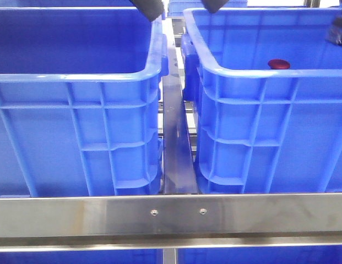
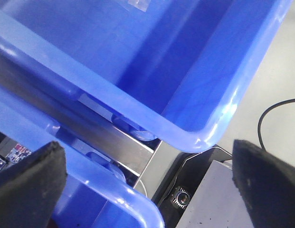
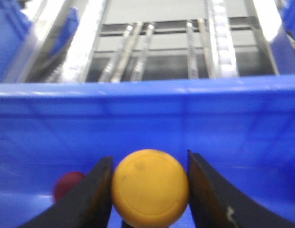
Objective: Pick red and yellow buttons and place in box
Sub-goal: 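Move the yellow button over the crate beside the red button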
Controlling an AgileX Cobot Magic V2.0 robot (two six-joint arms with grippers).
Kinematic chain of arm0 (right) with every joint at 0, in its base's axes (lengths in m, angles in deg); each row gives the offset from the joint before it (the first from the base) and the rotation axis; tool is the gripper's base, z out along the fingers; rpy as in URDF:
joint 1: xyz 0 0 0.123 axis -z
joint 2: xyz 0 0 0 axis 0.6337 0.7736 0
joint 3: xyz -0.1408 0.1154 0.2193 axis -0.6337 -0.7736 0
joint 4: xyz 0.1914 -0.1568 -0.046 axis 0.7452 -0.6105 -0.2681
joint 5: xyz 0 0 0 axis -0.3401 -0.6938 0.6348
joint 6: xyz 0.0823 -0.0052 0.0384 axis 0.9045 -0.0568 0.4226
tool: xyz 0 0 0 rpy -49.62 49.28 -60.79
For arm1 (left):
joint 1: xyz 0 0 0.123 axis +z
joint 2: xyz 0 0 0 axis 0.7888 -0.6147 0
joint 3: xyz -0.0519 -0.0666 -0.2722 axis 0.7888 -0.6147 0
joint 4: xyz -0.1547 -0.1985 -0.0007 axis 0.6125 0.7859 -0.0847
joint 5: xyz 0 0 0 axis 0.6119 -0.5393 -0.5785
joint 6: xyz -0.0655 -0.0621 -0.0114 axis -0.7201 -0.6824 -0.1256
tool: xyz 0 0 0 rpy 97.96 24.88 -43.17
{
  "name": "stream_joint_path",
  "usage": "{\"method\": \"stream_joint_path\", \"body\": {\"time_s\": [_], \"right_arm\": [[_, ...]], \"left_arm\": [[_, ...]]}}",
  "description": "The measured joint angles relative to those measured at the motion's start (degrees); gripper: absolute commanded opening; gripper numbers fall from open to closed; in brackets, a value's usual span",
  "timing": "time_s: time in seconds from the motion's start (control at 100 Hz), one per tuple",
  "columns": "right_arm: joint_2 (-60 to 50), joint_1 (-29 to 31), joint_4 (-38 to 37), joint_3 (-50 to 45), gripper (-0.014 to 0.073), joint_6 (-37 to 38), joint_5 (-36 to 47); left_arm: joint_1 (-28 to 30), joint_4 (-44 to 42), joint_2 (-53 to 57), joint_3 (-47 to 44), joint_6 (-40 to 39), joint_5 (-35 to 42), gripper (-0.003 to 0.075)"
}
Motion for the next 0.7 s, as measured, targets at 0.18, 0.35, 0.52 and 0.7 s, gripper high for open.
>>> {"method": "stream_joint_path", "body": {"time_s": [0.18,0.35,0.52,0.7], "right_arm": [[5.5,-0.1,0.2,2.6,0.0245,-0.6,1.2],[11.1,-1.0,0.4,6.9,0.0245,-1.6,1.9],[15.8,-1.2,0.5,8.7,0.0245,-4.0,2.6],[18.2,-1.2,0.5,9.1,0.0245,-4.5,3.0]], "left_arm": [[0.0,0.0,0.0,0.0,0.0,0.2,0.0650],[0.0,0.0,0.0,0.0,0.0,0.4,0.0650],[0.0,0.0,0.0,0.0,0.0,1.5,0.0650],[0.0,0.0,0.0,0.0,0.0,1.9,0.0650]]}}
